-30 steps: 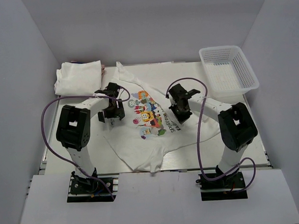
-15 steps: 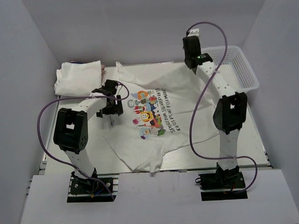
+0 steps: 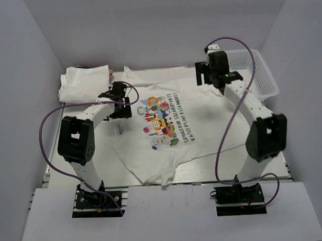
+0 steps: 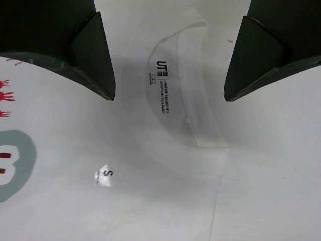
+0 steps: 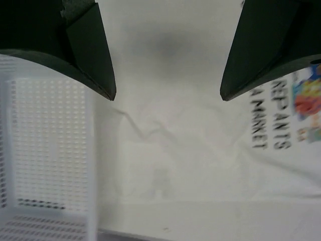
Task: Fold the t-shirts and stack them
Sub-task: Flatten out the tshirt
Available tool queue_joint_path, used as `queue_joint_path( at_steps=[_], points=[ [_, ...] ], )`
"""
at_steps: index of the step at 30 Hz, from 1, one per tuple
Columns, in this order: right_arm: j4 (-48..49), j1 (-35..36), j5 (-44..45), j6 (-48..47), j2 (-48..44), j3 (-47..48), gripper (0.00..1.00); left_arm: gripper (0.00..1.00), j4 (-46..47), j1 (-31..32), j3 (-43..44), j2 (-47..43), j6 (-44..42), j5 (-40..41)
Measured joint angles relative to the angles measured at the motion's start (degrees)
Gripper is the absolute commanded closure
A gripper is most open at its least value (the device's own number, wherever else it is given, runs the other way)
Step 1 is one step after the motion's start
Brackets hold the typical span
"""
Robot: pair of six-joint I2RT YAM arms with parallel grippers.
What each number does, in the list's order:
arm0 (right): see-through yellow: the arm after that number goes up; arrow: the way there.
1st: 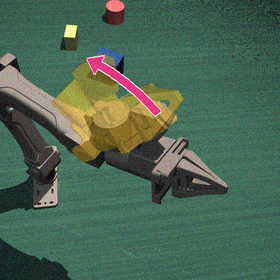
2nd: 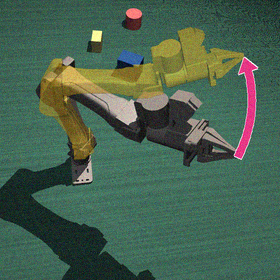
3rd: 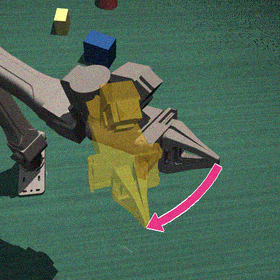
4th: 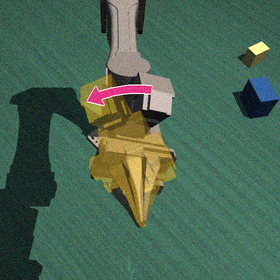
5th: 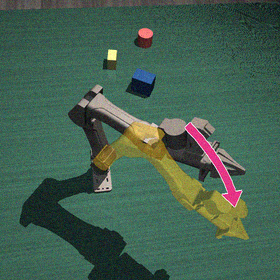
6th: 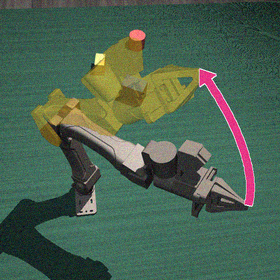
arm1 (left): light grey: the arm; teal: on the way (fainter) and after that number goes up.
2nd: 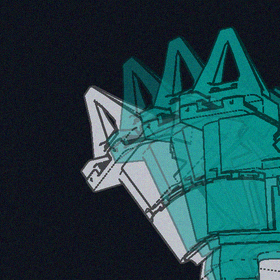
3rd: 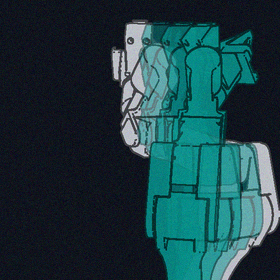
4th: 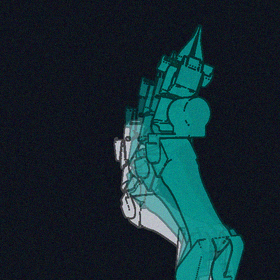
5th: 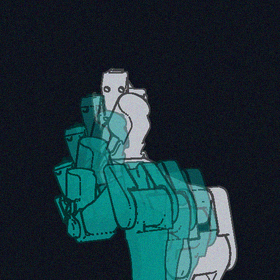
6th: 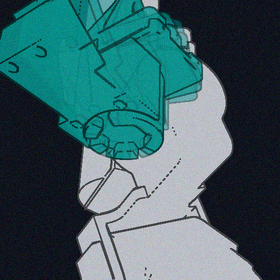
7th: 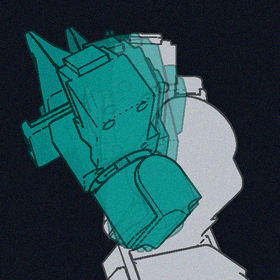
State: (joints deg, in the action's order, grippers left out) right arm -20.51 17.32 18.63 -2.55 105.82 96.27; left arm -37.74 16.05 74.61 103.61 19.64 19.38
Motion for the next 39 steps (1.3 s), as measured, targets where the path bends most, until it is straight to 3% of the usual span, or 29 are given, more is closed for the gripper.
queue_joint_path(
  at_steps=[6, 10, 14, 17, 25, 31, 35, 39],
  points=[
    [0.9, -0.2, -10.4, 7.7, -21.6, -24.1, 0.1, 0.0, 1.0, -1.0, -3.5, 0.1, 0.3, -1.4],
    [0.3, -0.5, -12.5, 10.4, -25.8, -34.2, 0.1, 0.0, 1.6, -1.4, -3.0, 2.4, 0.3, -2.1],
    [0.3, -0.5, -13.0, 12.4, -24.8, -41.1, 0.1, 0.0, -1.0, -1.6, 3.9, 8.7, 0.6, -2.1],
    [0.0, -0.5, -12.4, 13.8, -22.4, -42.1, 0.1, 0.0, -1.2, -1.5, 9.6, 11.4, 0.8, -1.7],
    [1.0, -0.5, -9.4, 15.7, -13.3, -39.8, 0.1, 0.0, -2.6, -1.1, 14.7, 10.8, 0.9, -2.0],
    [1.1, -0.7, -8.1, 16.0, -12.2, -38.0, 0.1, 0.0, 0.4, -0.9, 16.3, 12.2, 1.0, -6.2],
    [0.9, -0.8, -7.4, 15.6, -8.7, -34.4, 0.1, 0.0, 1.9, -0.9, 20.9, 19.8, 0.9, -7.4],
    [0.5, -0.8, -7.8, 15.0, -4.6, -31.6, 0.1, 0.0, 1.7, -1.3, 30.8, 27.9, 0.3, -6.8]
  ],
)
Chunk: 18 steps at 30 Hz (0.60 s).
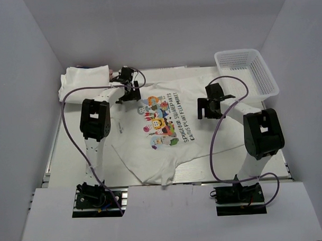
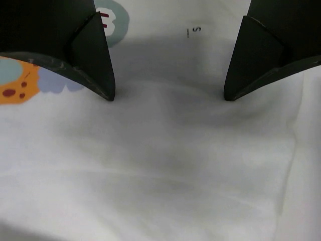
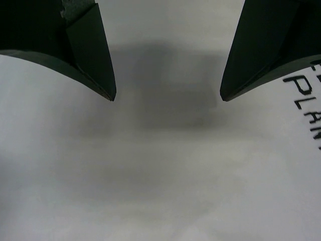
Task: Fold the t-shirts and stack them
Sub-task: Flatten out the tshirt
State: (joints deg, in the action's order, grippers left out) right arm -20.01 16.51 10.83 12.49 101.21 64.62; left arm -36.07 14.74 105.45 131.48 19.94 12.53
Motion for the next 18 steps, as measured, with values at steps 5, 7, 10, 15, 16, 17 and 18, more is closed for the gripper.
queue_joint_path(
  at_steps=[5, 7, 10, 15, 16, 17, 18],
  points=[
    [-2.0, 0.0, -3.4, -1.5, 1.2, 0.2, 0.1, 0.0, -1.7, -0.4, 18.6, 11.5, -2.6, 1.8],
    [-2.8, 0.0, -5.4, -2.2, 1.2, 0.2, 0.1, 0.0, -1.7, -0.7, 27.8, 17.3, -3.8, 1.8],
    [-3.3, 0.2, -9.0, -3.0, 1.2, 0.2, 0.1, 0.0, 3.1, -1.4, 33.2, 21.6, -5.9, 1.3],
    [-4.2, 0.9, -11.2, -5.2, -0.3, 0.2, 0.1, 0.0, 10.0, -2.4, 33.3, 22.6, -6.1, -4.1],
    [-4.4, 1.0, -11.3, -5.6, -1.0, 0.2, 0.1, 0.0, 11.6, -2.7, 33.4, 22.9, -5.6, -5.4],
    [-4.9, 1.1, -11.2, -6.1, -2.0, 0.5, 0.1, 0.0, 12.9, -2.9, 33.4, 23.1, -5.2, -6.7],
    [-5.4, 1.2, -11.3, -6.4, -2.8, 0.8, 0.1, 0.0, 13.9, -3.1, 33.6, 23.2, -4.6, -8.0]
  ],
)
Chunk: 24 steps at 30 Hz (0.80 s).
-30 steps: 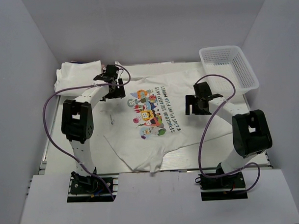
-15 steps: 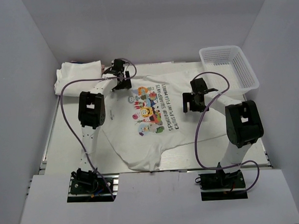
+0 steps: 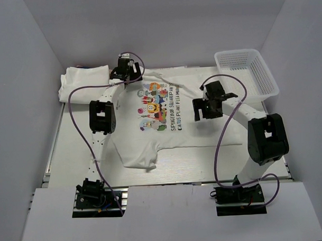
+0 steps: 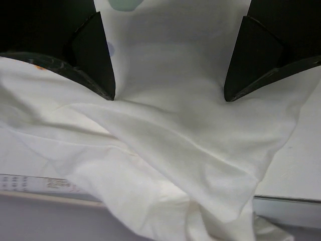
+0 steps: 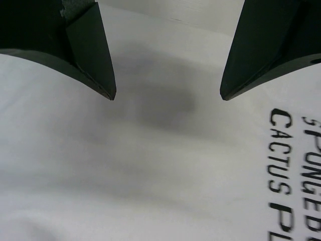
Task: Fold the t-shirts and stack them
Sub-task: Flatten out the tshirt, then grap the side of the flattened tshirt closest away from the robot with both arms
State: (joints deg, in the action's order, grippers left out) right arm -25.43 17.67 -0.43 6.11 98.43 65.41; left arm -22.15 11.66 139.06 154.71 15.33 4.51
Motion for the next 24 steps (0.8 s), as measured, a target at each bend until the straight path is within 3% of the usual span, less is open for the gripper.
queue_joint_path(
  at_steps=[5, 8, 13, 20, 24],
  points=[
    [-0.7, 1.4, -1.4, -4.3, -5.4, 2.1, 0.1, 0.0, 1.9, 0.0, -0.4, -1.0, 2.8, -7.0],
    [-1.4, 5.3, 0.5, -6.8, -8.5, 3.4, 0.1, 0.0, 0.7, 0.2, -6.9, -8.4, 3.2, -8.7],
    [-1.4, 9.1, 4.1, -5.7, -11.3, 2.9, 0.1, 0.0, -2.0, 1.2, -27.8, -34.8, 6.2, -6.7],
    [-2.7, 7.4, 11.6, 7.2, -14.5, -2.3, 0.1, 0.0, -5.4, 2.4, -63.8, -77.3, 18.6, -9.8],
    [-4.2, 7.1, 11.7, 10.4, -14.7, -2.5, 0.1, 0.0, -13.7, 4.2, -78.6, -86.0, 23.1, -13.4]
  ],
)
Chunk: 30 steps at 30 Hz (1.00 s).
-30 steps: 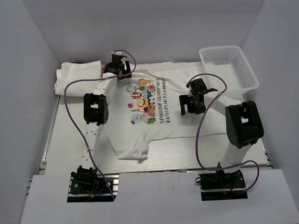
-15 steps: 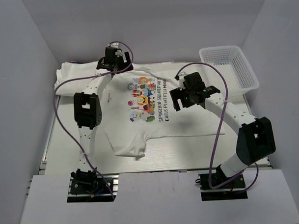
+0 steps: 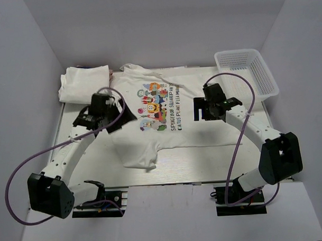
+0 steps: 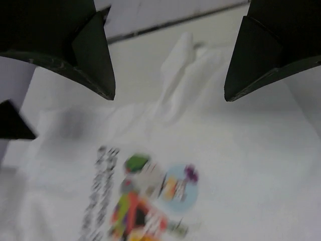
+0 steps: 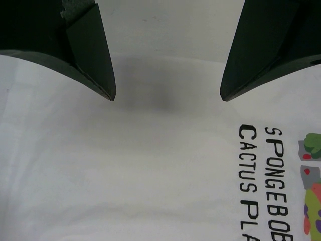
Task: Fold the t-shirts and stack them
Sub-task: Grap the side of the flattened tshirt closest away from the robot with both arms
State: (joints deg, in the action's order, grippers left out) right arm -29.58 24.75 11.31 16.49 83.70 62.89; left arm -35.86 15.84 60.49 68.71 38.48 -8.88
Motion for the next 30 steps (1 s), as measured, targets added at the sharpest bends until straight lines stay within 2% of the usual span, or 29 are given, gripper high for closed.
queue_joint_path(
  at_steps=[6, 11, 17, 20, 22, 30],
  points=[
    [-1.8, 0.0, -1.4, 1.8, -1.5, -2.5, 0.1, 0.0, -11.6, 4.6, -13.7, 0.6, 6.2, -4.9],
    [-3.5, 0.0, -0.9, 5.3, -5.0, -8.5, 0.1, 0.01, -16.3, 8.5, -18.5, -0.7, 9.4, -5.5],
    [-8.5, -2.5, 3.8, 12.1, -10.5, -14.1, 0.1, 0.03, -15.2, 9.9, -23.7, -1.4, 12.8, -3.3],
    [-10.3, -5.1, 5.9, 14.0, -13.3, -15.4, 0.1, 0.12, -12.9, 9.9, -27.5, 0.0, 14.9, -1.9],
    [-11.1, -6.9, 6.8, 14.9, -14.8, -16.5, 0.1, 0.12, -11.7, 9.8, -28.8, 1.4, 16.0, -1.5],
    [-14.4, -12.7, 6.6, 16.3, -20.8, -21.6, 0.1, 0.12, -8.8, 9.8, -25.2, 5.5, 18.8, 0.5]
  ],
)
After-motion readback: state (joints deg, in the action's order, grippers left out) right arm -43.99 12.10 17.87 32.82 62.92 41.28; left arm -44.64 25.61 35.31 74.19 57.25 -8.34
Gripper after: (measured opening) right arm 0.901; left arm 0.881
